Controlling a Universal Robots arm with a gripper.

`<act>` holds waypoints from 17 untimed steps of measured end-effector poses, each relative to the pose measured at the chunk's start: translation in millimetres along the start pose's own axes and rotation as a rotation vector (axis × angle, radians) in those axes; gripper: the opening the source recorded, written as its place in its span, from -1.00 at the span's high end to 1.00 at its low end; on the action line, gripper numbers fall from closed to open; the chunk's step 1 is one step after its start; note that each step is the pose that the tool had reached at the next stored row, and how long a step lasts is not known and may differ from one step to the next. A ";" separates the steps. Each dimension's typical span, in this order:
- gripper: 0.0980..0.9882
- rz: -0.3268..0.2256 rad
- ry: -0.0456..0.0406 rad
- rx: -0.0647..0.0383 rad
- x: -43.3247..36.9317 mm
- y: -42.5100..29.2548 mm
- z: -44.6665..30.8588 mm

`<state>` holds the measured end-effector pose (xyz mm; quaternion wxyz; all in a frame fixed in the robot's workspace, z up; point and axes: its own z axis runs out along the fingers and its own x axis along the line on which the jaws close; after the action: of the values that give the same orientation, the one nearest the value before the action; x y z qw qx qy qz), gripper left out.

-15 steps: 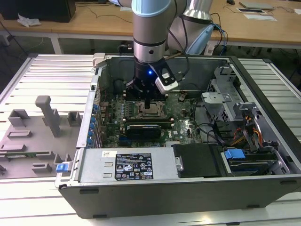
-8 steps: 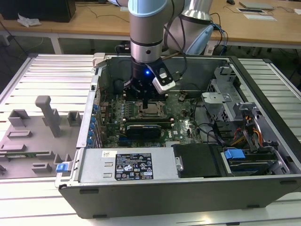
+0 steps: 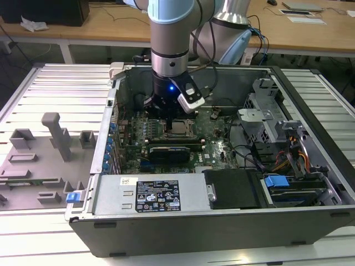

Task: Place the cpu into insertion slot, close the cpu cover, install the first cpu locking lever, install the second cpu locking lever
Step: 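Close the cpu cover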

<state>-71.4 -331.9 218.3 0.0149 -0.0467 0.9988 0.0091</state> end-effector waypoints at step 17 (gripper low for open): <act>0.98 -0.040 -0.0032 -0.038 0.0 -0.3 12.8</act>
<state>-71.0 -332.0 205.5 0.0157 -0.0667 0.9973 0.0281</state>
